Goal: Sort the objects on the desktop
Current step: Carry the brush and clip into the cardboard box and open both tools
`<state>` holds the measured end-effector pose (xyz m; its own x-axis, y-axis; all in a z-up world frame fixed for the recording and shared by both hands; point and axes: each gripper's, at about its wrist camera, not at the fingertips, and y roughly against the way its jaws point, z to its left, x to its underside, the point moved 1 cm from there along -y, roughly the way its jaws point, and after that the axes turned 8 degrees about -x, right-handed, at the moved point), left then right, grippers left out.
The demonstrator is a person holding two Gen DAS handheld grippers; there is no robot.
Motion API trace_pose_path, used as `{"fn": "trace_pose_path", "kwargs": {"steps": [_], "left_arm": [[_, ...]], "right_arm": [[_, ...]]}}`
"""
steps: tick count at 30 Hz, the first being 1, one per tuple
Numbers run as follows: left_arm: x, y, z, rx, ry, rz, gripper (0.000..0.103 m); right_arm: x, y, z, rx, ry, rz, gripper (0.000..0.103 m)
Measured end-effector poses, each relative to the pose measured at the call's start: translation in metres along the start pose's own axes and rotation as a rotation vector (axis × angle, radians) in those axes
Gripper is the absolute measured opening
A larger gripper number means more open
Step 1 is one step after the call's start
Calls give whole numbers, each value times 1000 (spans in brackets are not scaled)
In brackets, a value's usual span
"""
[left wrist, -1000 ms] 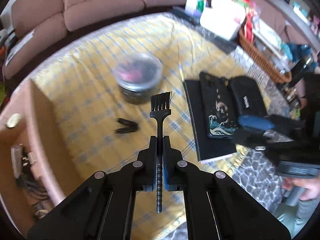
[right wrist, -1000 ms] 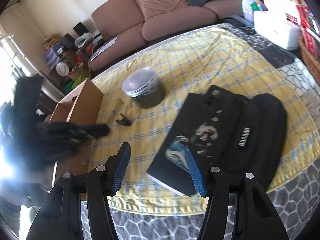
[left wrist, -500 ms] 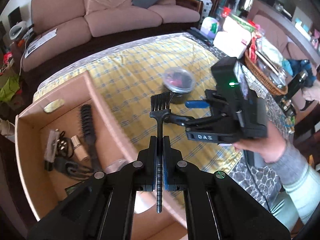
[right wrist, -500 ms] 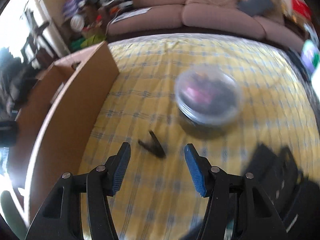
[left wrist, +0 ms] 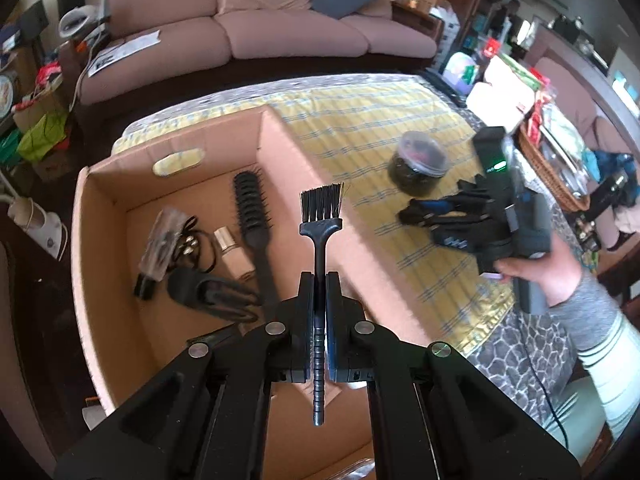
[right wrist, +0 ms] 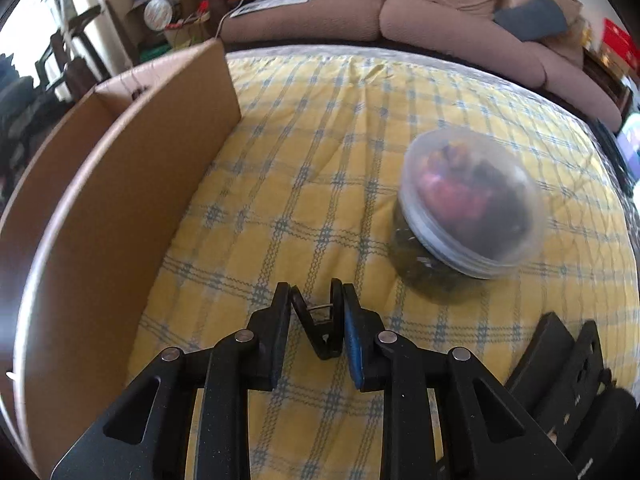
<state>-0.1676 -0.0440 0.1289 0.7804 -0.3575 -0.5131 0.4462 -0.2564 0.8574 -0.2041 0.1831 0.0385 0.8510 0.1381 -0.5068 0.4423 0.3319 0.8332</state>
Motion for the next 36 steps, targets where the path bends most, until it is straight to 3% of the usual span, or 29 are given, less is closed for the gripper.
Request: {"fn": "trace_pose_path", "kwargs": {"steps": [3,8,13,23,28,36], "left_arm": [[4,1,15,-14,28,4,5],[13,0,36,-36,74,17,5],[24,-1,53,-49,107,28,5],[55,-13,79,-99,149,82,5],[65,-23,81,-140,135,100,5],[68,-22,82,-179,110,95,5]], "right_arm": [[-9,23,11,-24,-3,-41,24],[-29,56,50,-135,-4,-107,24],[-45,64,101,-221,47,-113,24],[-36,14,184,-273,109,21,24],[-31,-16,197,-265,62,107,24],[-28,-44,208,-217,48,172,24]]}}
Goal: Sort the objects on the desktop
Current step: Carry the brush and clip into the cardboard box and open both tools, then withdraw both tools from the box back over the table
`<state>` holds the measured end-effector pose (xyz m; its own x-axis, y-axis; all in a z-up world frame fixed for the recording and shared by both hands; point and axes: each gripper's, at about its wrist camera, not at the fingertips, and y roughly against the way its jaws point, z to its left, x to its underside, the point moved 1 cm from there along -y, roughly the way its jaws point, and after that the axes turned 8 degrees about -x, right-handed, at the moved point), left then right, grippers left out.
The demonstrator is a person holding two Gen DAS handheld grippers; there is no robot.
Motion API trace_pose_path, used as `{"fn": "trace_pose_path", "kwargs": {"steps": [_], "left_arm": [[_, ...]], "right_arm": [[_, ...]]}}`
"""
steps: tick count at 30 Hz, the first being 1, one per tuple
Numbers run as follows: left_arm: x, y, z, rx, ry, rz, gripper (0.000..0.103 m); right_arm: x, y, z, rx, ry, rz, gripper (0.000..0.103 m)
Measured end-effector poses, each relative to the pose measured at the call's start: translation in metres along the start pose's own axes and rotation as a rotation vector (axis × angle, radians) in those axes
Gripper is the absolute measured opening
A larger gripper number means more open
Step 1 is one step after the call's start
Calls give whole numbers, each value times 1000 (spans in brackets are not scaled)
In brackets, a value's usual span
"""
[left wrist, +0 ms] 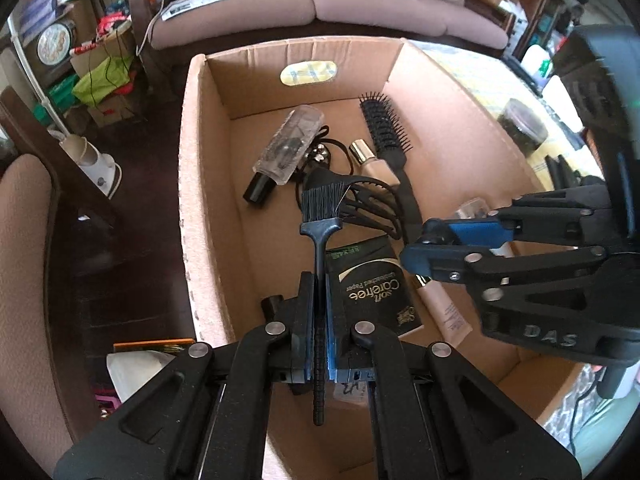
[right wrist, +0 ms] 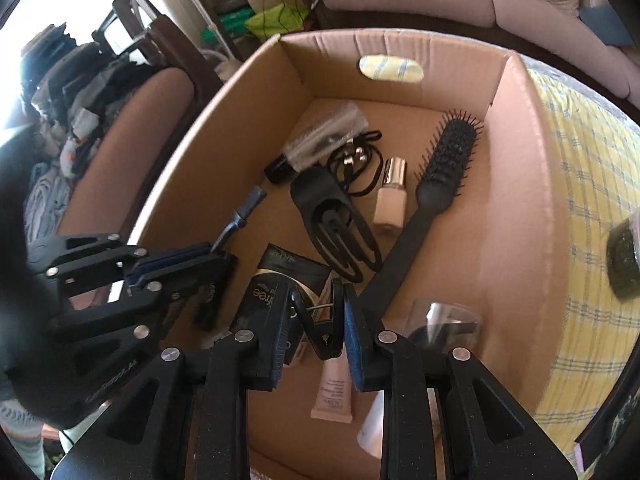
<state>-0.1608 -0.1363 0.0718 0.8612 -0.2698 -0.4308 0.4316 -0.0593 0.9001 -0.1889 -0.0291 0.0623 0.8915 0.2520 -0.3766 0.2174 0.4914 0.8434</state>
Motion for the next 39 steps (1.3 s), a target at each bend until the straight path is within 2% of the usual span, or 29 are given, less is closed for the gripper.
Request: {"fn": "trace_pose_path", "kwargs": {"steps": [5,8,12,13,14,16,17,20,21,22,23,25,28,31,39], "left_arm": [[1,5,4,1,24,-14,9],[0,10,5,0,29,-26,20],[0,17,8,-9,31,-33,25],[0,19,8,-7,33,-37,27],[1,22,9,-7,35,-40,30],[1,28,8,-16,36,-49,45],[1,31,7,-9,37,-53,47],[3,41,4,-12,40,-66,63],[3,45,3,-15,41,-72,74],[4,49,2,-14,42,-80,85],[5,52,1,-11,45,-84,90],[7,59,-2,-9,50,-91,101],[10,68,-8,-11,44,-98,103],[14,78,-17,-11,28,-101,103],[22,103,-40,-23,7,-124,103]], "right_arm": [[-1,-8,-2,17,-28,2,27],[-1,-5,-4,24,-43,-23,28],[-1,5,-3,24,-50,-49,31],[0,8,-2,25,-50,-59,34],[0,12,-1,29,-50,-69,43],[1,19,2,37,-51,-90,56],[2,23,3,40,-51,-102,62],[8,38,5,57,-45,-136,68],[11,43,5,64,-42,-147,70],[14,49,4,72,-41,-159,77],[17,54,3,79,-41,-170,85],[24,66,2,91,-44,-194,89],[34,83,1,121,-47,-219,92],[44,100,0,150,-51,-245,103],[75,148,3,198,-51,-312,103]]}}
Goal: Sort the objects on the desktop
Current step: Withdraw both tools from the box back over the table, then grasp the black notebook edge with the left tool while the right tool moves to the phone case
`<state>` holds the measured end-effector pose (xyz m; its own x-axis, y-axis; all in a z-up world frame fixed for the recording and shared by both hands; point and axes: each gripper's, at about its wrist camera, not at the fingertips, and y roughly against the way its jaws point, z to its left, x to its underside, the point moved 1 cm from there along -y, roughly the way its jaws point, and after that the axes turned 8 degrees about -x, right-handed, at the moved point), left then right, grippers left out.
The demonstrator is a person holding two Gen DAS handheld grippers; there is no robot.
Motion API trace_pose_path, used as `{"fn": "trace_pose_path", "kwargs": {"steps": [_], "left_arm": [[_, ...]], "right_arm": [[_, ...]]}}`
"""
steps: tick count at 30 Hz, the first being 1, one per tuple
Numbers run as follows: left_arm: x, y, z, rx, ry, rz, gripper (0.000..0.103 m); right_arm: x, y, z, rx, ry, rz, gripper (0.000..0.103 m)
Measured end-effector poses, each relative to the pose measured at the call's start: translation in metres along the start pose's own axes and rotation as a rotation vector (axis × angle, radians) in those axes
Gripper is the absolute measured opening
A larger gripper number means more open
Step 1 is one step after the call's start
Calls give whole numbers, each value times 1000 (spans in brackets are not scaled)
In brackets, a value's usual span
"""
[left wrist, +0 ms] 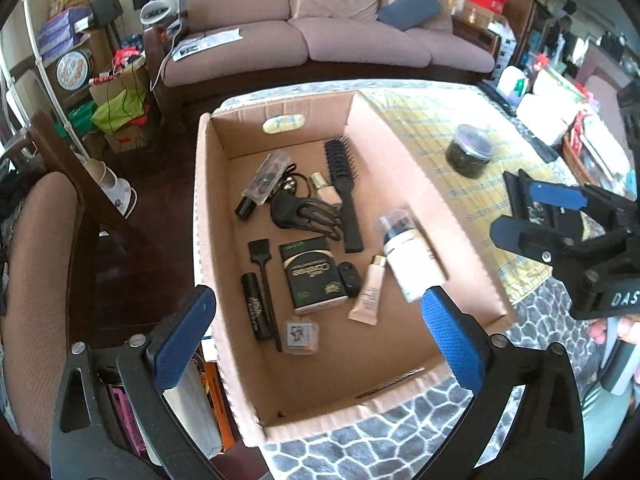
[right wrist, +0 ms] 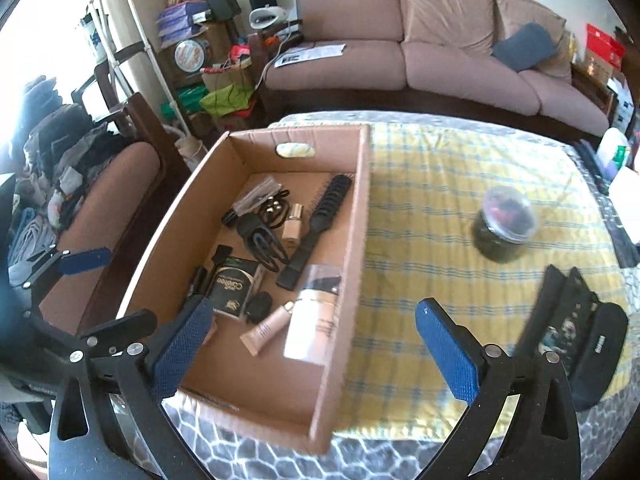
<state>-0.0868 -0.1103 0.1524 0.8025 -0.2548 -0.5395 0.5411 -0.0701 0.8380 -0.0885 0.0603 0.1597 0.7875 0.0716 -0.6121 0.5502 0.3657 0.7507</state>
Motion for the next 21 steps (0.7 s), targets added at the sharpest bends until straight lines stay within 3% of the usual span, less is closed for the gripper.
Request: {"fn": "trace_pose_path", "kwargs": {"steps": [10,15,21], "left_arm": [[-15,18,-65,24,-64,-45,103],[-24,16,-111,67,-97,-63,103],[-30,5,-170,123,-145,-71,103]], "right_arm": [[25,42,-44,32,-51,-34,103],[39,64,-90,65,-123,-59,103],[66,95,-164,186,-208,-90,103]]}}
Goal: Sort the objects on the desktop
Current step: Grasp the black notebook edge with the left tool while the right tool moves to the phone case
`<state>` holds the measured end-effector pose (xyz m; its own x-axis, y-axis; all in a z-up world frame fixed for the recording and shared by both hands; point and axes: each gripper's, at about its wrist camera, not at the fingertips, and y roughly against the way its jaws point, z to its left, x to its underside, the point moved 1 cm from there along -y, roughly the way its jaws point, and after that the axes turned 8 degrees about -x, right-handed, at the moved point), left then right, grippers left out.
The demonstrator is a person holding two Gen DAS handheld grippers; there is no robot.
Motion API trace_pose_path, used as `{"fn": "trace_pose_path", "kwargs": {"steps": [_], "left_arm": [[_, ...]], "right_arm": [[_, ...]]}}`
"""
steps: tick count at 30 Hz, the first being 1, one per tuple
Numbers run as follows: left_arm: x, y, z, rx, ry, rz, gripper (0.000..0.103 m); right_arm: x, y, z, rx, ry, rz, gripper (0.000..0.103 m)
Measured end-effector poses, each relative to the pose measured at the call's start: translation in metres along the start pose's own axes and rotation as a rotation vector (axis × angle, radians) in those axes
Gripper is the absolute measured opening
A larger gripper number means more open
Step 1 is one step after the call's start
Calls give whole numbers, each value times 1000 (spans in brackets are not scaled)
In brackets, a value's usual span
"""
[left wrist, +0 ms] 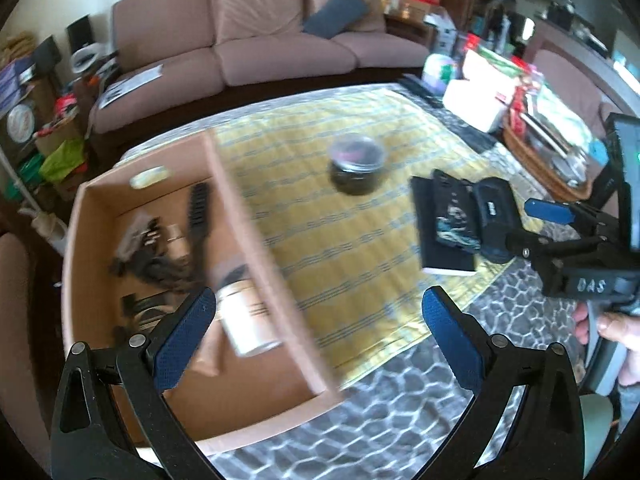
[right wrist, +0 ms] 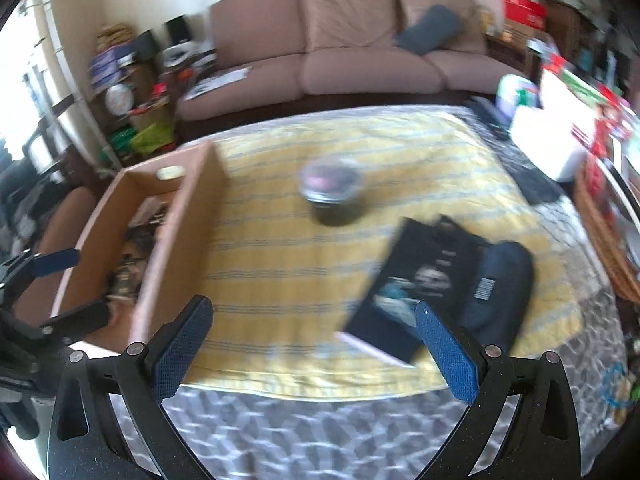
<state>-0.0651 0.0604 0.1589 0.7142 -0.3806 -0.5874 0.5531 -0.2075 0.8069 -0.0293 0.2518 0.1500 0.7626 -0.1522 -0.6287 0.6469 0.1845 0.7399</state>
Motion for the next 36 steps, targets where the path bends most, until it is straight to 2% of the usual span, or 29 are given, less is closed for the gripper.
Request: {"fn": "trace_pose_path", "kwargs": {"steps": [7,15,27,31,36], "left_arm": [[-8,-39,-74,68,-68,28,103],[-6,-93,-136,97,-111,79,103],[7,-146,-174,78,-178,108,103],[13,-153,-191,98,-194,110,103],[14,-171,-200,46,-202,117,103]], "right_arm": [[17,9,-93,71,-159,-14,103],[35,-8,-153,74,-292,-17,103],[38,-9,-176,7,-398,-92,103],[36,-10,-170,19,-363,-78,103],[38,-10,-171,18,-361,-73,103]]}}
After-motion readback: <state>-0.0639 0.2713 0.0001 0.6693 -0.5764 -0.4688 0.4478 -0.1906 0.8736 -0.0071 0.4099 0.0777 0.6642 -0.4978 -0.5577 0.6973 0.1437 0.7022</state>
